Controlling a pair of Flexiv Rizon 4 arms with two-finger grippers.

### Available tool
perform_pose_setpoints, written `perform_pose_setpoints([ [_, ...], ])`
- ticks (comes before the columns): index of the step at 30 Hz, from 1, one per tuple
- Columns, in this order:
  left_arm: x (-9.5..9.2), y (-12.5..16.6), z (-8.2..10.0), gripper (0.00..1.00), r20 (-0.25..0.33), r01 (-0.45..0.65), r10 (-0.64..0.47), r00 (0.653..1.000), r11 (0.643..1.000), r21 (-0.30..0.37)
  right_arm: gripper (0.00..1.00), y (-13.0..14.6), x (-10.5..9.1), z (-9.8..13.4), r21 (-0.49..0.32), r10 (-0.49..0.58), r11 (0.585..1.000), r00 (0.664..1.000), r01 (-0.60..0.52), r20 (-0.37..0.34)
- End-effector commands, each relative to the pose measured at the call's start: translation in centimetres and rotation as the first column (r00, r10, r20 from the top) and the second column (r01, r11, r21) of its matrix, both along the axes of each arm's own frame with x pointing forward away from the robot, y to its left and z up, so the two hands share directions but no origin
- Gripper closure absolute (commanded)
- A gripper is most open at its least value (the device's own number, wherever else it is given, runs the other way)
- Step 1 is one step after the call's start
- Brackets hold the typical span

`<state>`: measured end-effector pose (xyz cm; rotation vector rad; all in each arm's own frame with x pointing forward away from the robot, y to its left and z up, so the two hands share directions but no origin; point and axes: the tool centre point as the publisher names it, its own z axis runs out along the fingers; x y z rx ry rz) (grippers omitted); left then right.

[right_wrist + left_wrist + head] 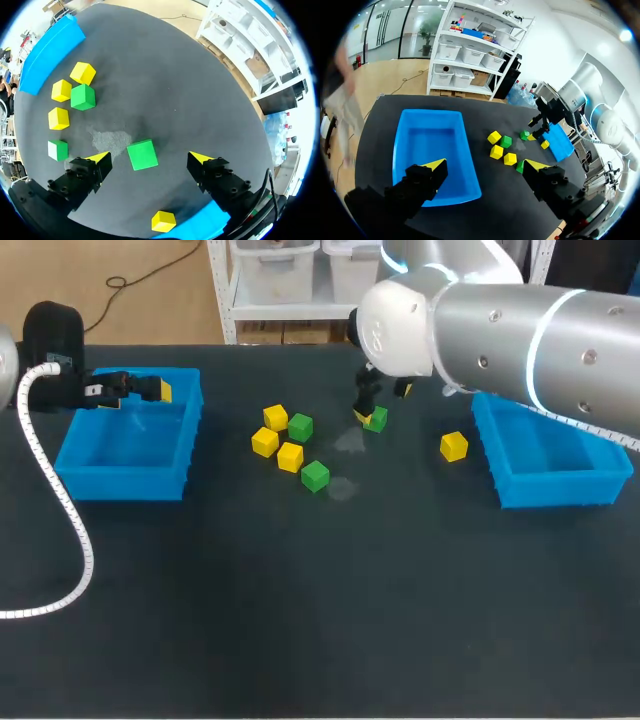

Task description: Put the green cubes in the right bin and the yellow cubes in the left bin.

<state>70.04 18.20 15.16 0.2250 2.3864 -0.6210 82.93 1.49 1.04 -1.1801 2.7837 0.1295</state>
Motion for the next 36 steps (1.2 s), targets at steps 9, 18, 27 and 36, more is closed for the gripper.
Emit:
perform_pose_setpoints([
  [9,0.0,0.2,-0.2,0.00,0.007,0.006,-0.006,1.000,1.000,-0.010,0.00,0.4,0.4,-1.2,-0.005,0.035,0.999,0.999,-0.035,-0.042],
  [18,0.0,0.2,-0.2,0.00,0.007,0.006,-0.006,1.000,1.000,-0.010,0.00,0.9,0.6,-1.8,-0.042,0.062,0.997,0.997,-0.064,-0.044],
  [27,0.0,0.2,-0.2,0.00,0.007,0.006,-0.006,1.000,1.000,-0.010,0.00,1.3,0.3,-1.8,-0.074,0.074,0.994,0.997,-0.076,-0.025],
  [36,0.0,0.2,-0.2,0.00,0.007,0.006,-0.006,1.000,1.000,-0.010,0.69,0.3,-0.5,-1.9,-0.087,0.056,0.995,0.998,-0.058,-0.021],
])
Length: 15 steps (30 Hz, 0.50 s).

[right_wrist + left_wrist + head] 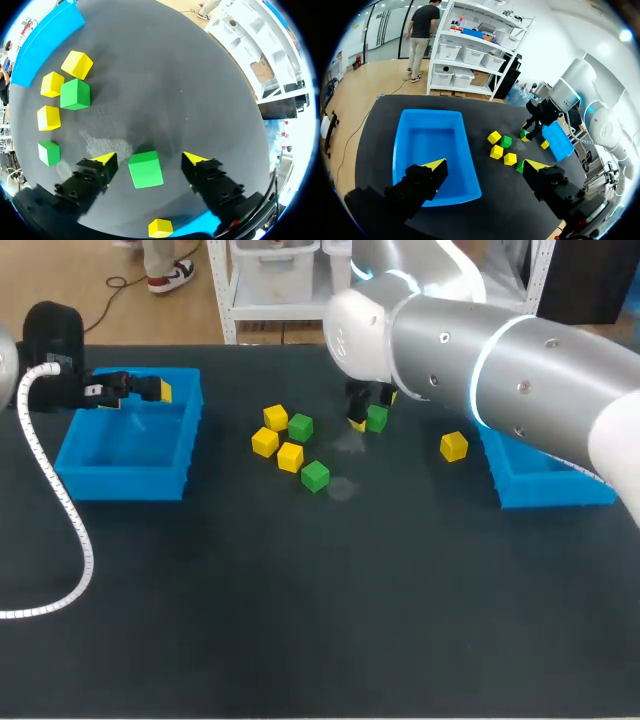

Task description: Put the green cubes in the right bin and the yellow cubes in the left bin.

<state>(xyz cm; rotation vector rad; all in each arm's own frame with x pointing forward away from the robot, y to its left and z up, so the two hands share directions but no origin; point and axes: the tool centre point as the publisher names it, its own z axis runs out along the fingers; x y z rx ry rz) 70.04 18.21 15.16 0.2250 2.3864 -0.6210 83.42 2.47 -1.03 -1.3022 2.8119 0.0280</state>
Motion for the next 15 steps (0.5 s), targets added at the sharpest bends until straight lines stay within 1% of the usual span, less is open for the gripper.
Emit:
perform_pose_setpoints([
  [1,0.0,0.2,-0.2,0.00,0.007,0.006,-0.006,1.000,1.000,-0.010,0.72,-0.8,-1.1,0.2,0.006,-0.011,1.000,1.000,0.011,0.018],
  [3,0.0,0.2,-0.2,0.00,0.007,0.006,-0.006,1.000,1.000,-0.010,1.00,-1.2,-1.2,0.2,0.002,-0.021,1.000,1.000,0.021,0.021],
  [6,0.0,0.2,-0.2,0.00,0.007,0.006,-0.006,1.000,1.000,-0.010,1.00,-1.7,-1.4,0.4,0.008,-0.040,0.999,0.999,0.040,0.021],
  [9,0.0,0.2,-0.2,0.00,0.007,0.006,-0.006,1.000,1.000,-0.010,1.00,-2.1,-1.5,1.3,0.015,-0.063,0.998,0.997,0.063,0.045],
  [11,0.0,0.2,-0.2,0.00,0.007,0.006,-0.006,1.000,1.000,-0.010,1.00,-2.5,-1.2,2.8,0.043,-0.094,0.995,0.992,0.091,0.083],
  [12,0.0,0.2,-0.2,0.00,0.007,0.006,-0.006,1.000,1.000,-0.010,1.00,-2.7,-1.1,3.9,0.066,-0.115,0.992,0.988,0.108,0.107],
  [15,0.0,0.2,-0.2,0.00,0.007,0.006,-0.006,1.000,1.000,-0.010,1.00,-4.2,-0.7,8.3,0.151,-0.193,0.975,0.962,0.165,0.194],
])
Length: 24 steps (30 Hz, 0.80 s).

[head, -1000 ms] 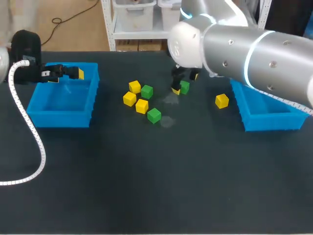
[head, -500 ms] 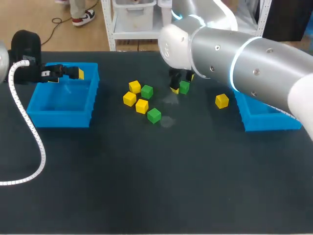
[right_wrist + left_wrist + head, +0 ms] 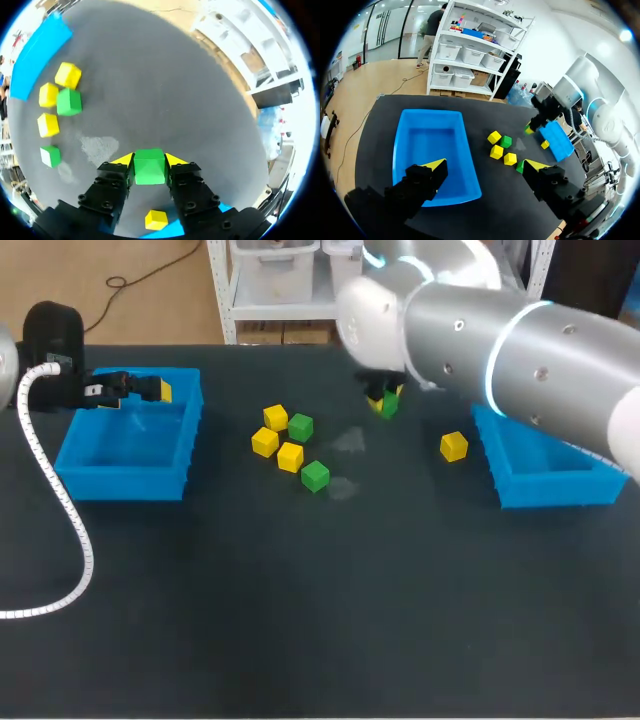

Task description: Put the green cubes in the right bin and the yellow cubes in the left bin.

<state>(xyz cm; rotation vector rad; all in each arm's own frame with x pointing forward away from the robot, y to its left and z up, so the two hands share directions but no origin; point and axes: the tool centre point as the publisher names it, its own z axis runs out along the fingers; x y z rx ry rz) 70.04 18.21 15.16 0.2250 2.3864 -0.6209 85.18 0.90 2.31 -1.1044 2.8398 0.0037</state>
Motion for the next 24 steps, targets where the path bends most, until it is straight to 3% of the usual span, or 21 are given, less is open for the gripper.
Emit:
perform_pose_setpoints([
  [1,0.0,0.2,-0.2,0.00,0.007,0.006,-0.006,1.000,1.000,-0.010,1.00,-3.3,-2.4,6.5,0.144,-0.090,0.988,0.977,0.063,0.193],
  [6,0.0,0.2,-0.2,0.00,0.007,0.006,-0.006,1.000,1.000,-0.010,1.00,-8.5,-3.6,12.9,0.256,-0.265,0.949,0.908,0.186,0.323],
  [10,0.0,0.2,-0.2,0.00,0.007,0.006,-0.006,1.000,1.000,-0.010,1.00,-13.0,-5.9,14.9,0.322,-0.381,0.907,0.854,0.271,0.355],
  [13,0.0,0.2,-0.2,0.00,0.007,0.006,-0.006,1.000,1.000,-0.010,1.00,-15.6,-7.7,14.7,0.335,-0.440,0.883,0.826,0.328,0.353],
  [18,0.0,0.2,-0.2,0.00,0.007,0.006,-0.006,1.000,1.000,-0.010,1.00,-19.5,-10.7,11.7,0.339,-0.532,0.835,0.794,0.434,0.295],
  [24,0.0,0.2,-0.2,0.00,0.007,0.006,-0.006,1.000,1.000,-0.010,1.00,-21.5,-13.3,8.0,0.341,-0.599,0.787,0.770,0.514,0.222],
])
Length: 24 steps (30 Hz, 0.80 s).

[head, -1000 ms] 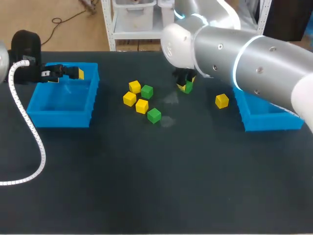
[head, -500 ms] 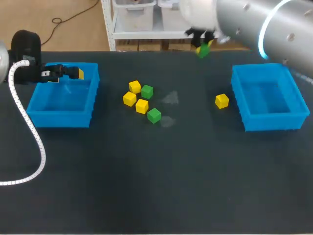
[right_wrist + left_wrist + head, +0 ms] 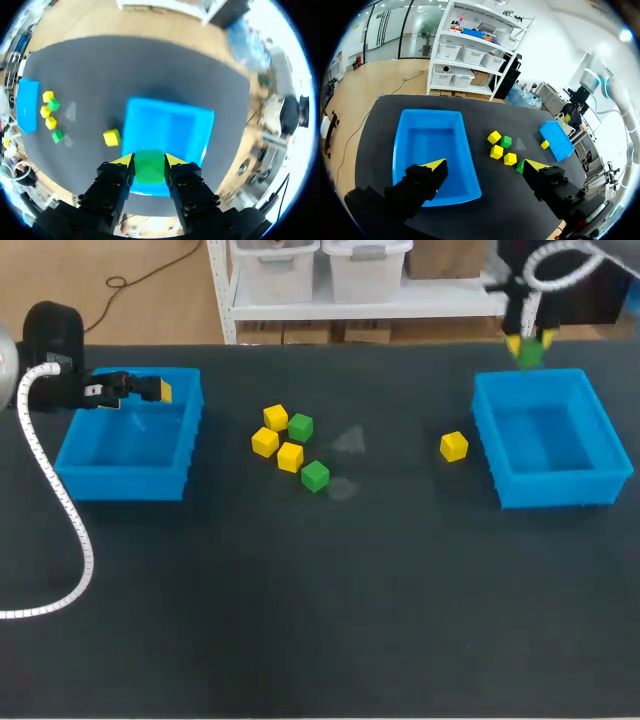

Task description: Put the green cubes in the right bin and the yellow cubes in the left bin.

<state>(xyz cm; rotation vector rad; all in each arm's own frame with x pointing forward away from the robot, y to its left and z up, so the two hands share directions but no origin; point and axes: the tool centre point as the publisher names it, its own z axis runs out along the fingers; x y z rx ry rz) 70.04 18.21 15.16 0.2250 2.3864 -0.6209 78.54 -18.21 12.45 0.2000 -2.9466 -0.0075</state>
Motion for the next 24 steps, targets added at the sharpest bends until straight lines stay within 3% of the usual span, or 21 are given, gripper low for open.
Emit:
perform_pose_setpoints([
  [1,0.0,0.2,-0.2,0.00,0.007,0.006,-0.006,1.000,1.000,-0.010,1.00,-2.5,-6.9,-2.6,0.145,-0.087,0.989,0.789,-0.003,0.609],
  [3,0.0,0.2,-0.2,0.00,0.007,0.006,-0.006,1.000,1.000,-0.010,1.00,-2.8,-7.2,-3.5,0.145,-0.092,0.989,0.802,0.006,0.591],
  [4,0.0,0.2,-0.2,0.00,0.007,0.006,-0.006,1.000,1.000,-0.010,0.65,-2.9,-7.3,-3.8,0.141,-0.095,0.990,0.807,0.015,0.583],
  [5,0.0,0.2,-0.2,0.00,0.007,0.006,-0.006,1.000,1.000,-0.010,0.00,-2.9,-7.3,-3.9,0.139,-0.094,0.990,0.807,0.015,0.582],
  [13,0.0,0.2,-0.2,0.00,0.007,0.006,-0.006,1.000,1.000,-0.010,0.00,-1.2,-6.6,-1.6,0.098,-0.045,0.995,0.789,-0.019,0.612],
  [18,0.0,0.2,-0.2,0.00,0.007,0.006,-0.006,1.000,1.000,-0.010,0.00,3.7,-6.4,0.3,0.065,0.057,0.990,0.771,-0.126,0.635],
  [24,0.0,0.2,-0.2,0.00,0.007,0.006,-0.006,1.000,1.000,-0.010,0.00,12.0,-7.5,1.0,0.045,0.190,0.958,0.744,-0.284,0.641],
])
